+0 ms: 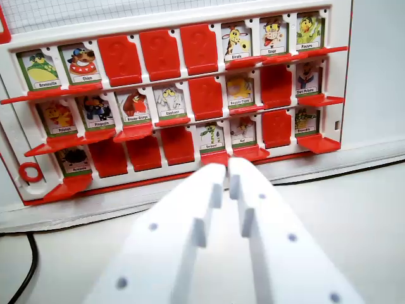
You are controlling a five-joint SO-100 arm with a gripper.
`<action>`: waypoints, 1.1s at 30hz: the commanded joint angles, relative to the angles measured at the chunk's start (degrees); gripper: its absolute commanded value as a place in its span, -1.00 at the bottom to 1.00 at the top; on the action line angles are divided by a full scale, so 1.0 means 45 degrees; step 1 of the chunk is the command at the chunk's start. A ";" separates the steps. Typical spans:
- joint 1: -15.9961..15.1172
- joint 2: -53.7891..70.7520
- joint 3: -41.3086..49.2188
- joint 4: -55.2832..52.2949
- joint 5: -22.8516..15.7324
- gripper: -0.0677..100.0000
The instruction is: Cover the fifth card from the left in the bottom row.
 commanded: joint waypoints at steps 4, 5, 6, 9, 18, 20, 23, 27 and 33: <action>0.0059 -0.0352 0.1738 -0.3086 -0.0078 -1.00; 0.0039 -0.0527 0.1992 -0.3437 -0.0078 -1.00; 0.0039 -0.0742 0.2227 -0.3887 -0.0059 -1.00; 0.0059 -0.1211 0.2949 -0.5078 0.0020 -1.00; -0.0098 -0.2520 0.4746 -0.7617 -0.0195 -1.00; -0.0098 -0.3008 0.4961 -0.8262 -0.0215 -1.00; -0.0059 -0.3926 0.4980 -0.8984 -0.0273 -1.00; -0.0078 -0.4941 0.4785 -0.9805 -0.0313 -1.00; -0.0059 -0.6523 0.4141 -1.0566 -0.0332 -1.00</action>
